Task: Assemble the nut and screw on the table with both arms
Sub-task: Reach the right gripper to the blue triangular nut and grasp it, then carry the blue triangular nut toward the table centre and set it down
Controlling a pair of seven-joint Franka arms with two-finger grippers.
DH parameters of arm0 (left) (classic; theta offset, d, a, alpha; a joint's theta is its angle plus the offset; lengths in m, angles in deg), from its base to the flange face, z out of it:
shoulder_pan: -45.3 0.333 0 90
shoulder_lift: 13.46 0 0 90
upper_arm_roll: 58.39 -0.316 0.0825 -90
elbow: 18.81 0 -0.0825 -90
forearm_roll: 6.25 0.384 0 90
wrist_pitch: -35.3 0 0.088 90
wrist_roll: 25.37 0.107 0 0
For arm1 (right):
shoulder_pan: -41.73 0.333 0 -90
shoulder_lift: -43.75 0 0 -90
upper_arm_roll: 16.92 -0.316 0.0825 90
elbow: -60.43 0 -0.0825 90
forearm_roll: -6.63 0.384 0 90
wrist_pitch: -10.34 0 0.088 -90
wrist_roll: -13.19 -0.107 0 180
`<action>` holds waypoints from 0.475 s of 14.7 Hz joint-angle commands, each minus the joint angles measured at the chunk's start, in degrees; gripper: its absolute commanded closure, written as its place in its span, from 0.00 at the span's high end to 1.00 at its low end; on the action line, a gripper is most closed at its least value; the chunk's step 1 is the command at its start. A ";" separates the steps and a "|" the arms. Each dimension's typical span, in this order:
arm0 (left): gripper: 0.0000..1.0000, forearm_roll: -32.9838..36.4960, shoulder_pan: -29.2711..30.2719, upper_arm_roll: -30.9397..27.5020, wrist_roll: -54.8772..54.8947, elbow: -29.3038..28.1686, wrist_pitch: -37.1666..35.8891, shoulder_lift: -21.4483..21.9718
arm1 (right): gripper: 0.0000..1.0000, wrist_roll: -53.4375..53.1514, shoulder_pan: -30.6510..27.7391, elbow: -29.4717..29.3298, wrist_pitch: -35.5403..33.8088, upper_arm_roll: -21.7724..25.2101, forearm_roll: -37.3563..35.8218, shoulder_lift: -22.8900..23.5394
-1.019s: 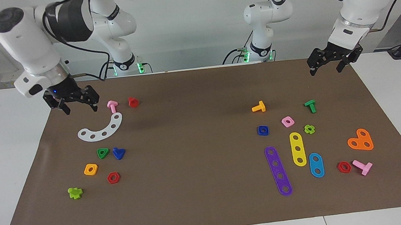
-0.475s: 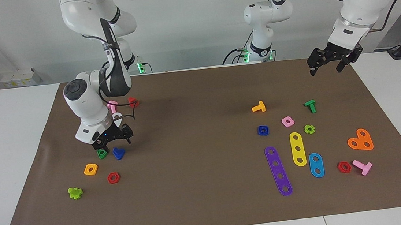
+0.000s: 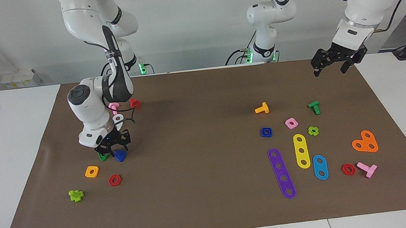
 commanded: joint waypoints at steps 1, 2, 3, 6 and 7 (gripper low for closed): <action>1.00 0.70 -0.21 -0.13 -0.60 -1.67 -0.03 1.57 | 0.49 2.38 -0.87 1.01 1.56 -0.32 1.24 -0.20; 1.00 0.70 -0.12 -0.13 -0.51 -1.67 -0.03 1.57 | 0.49 2.29 -0.96 1.01 1.56 -0.32 1.42 -0.20; 1.00 0.70 -0.21 -0.13 -0.60 -1.67 -0.03 1.57 | 0.49 2.29 -0.96 1.01 1.56 -0.32 1.50 -0.20; 1.00 0.70 -0.21 -0.13 -0.60 -1.67 -0.03 1.57 | 0.38 2.29 -0.96 1.01 1.56 -0.32 1.51 -0.20; 1.00 0.70 -0.21 -0.13 -0.51 -1.67 -0.03 1.48 | 0.05 2.29 -0.96 1.01 1.56 -0.32 1.51 -0.20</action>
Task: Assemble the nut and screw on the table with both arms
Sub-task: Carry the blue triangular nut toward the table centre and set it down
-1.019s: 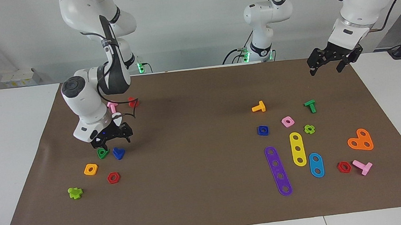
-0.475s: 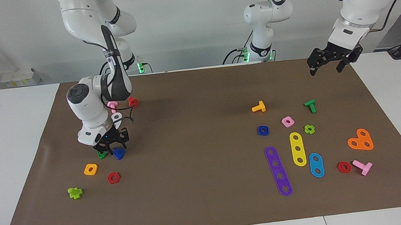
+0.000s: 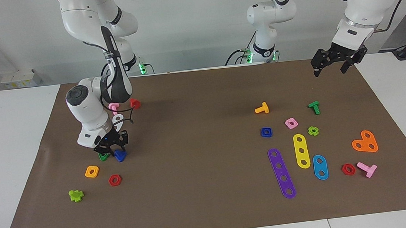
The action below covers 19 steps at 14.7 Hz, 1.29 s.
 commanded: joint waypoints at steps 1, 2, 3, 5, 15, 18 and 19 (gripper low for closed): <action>1.00 0.70 -0.21 -0.13 -0.51 -1.67 -0.03 1.57 | 0.00 1.19 -0.62 0.86 1.50 -0.33 1.65 -0.20; 1.00 0.70 -0.21 -0.13 -0.60 -1.67 -0.03 1.57 | 0.00 -0.48 -0.45 0.51 1.50 -0.33 2.78 -0.12; 1.00 0.70 -0.21 -0.13 -0.60 -1.67 -0.03 1.57 | 0.00 -1.28 -0.10 0.07 1.07 -0.33 2.96 -0.03; 1.00 0.70 -0.21 -0.13 -0.51 -1.67 -0.03 1.57 | 0.00 -1.98 0.17 -1.24 0.46 -0.33 2.97 -0.03; 1.00 0.70 -0.21 -0.13 -0.51 -1.67 0.06 1.57 | 0.00 -34.36 15.25 -23.21 -19.60 -0.50 1.56 -0.30; 1.00 0.70 -0.21 -0.13 -0.60 -1.67 -0.03 1.57 | 0.00 -50.10 25.54 -27.24 -14.85 -0.50 1.56 4.69; 1.00 0.70 -0.21 -0.13 -0.60 -1.67 -0.03 1.57 | 0.00 -54.94 28.18 -30.22 -13.89 -0.50 1.56 7.85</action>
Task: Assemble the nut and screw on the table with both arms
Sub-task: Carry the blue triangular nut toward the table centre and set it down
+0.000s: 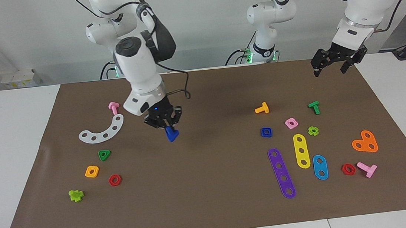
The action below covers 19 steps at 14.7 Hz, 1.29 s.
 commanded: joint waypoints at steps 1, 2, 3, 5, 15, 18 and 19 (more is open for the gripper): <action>1.00 0.70 -0.21 -0.13 -0.51 -1.67 -0.03 1.57 | 0.00 -11.02 5.30 -8.54 3.51 0.14 -0.46 8.92; 1.00 0.70 -0.21 -0.13 -0.51 -1.67 -0.03 1.57 | 0.00 -13.14 6.80 -9.60 4.23 0.14 -0.55 10.50; 1.00 0.70 -0.21 -0.13 -0.60 -1.67 0.06 1.57 | 0.00 -14.47 8.56 -9.70 5.02 0.14 -0.47 12.09; 1.00 0.70 -0.21 -0.13 -0.51 -1.67 -0.03 1.57 | 0.00 -17.80 11.02 -9.62 9.75 0.22 -2.38 15.86; 1.00 0.70 -0.21 -0.13 -0.60 -1.67 -0.02 1.57 | 0.00 -21.77 11.83 -4.26 17.67 0.31 -8.73 18.43; 1.00 0.70 -0.21 -0.13 -0.60 -1.67 0.06 1.57 | 1.00 -22.13 11.83 -3.72 17.07 0.31 -8.73 17.99; 1.00 0.70 -0.21 -0.13 -0.60 -1.67 0.15 1.57 | 1.00 -22.13 11.91 -3.81 16.72 0.49 -8.73 17.38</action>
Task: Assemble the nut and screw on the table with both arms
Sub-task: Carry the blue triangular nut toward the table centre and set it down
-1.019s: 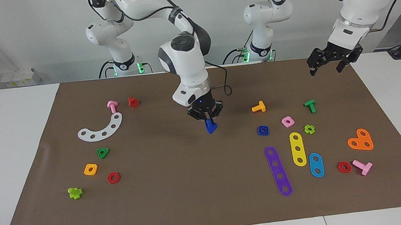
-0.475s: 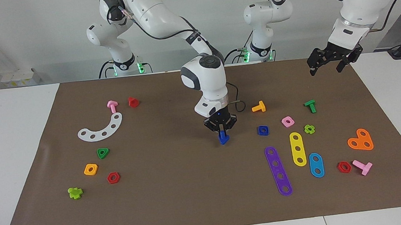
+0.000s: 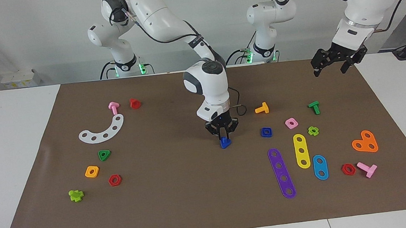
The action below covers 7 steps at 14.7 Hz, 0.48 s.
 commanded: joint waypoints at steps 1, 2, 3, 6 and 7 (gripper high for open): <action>1.00 0.70 -0.21 -0.13 -0.60 -1.76 0.15 1.57 | 1.00 -1.66 -0.46 0.80 -0.49 0.25 -1.40 -3.18; 1.00 0.70 -0.21 -0.13 -0.51 -1.76 -0.11 1.57 | 1.00 -1.22 -1.34 0.89 -2.50 0.34 -1.49 -5.90; 1.00 0.70 -0.12 -0.13 -0.69 -1.76 0.15 1.57 | 1.00 -0.96 -3.26 1.24 -5.05 0.34 -1.49 -8.79; 1.00 0.70 -1.09 0.22 -0.60 -1.93 -1.07 1.92 | 1.00 3.50 -8.00 1.33 -14.18 0.34 -1.49 -15.22; 1.00 0.70 -1.09 0.22 -0.69 -2.37 -2.04 2.10 | 1.00 6.31 -10.37 1.24 -17.17 0.34 -1.49 -16.98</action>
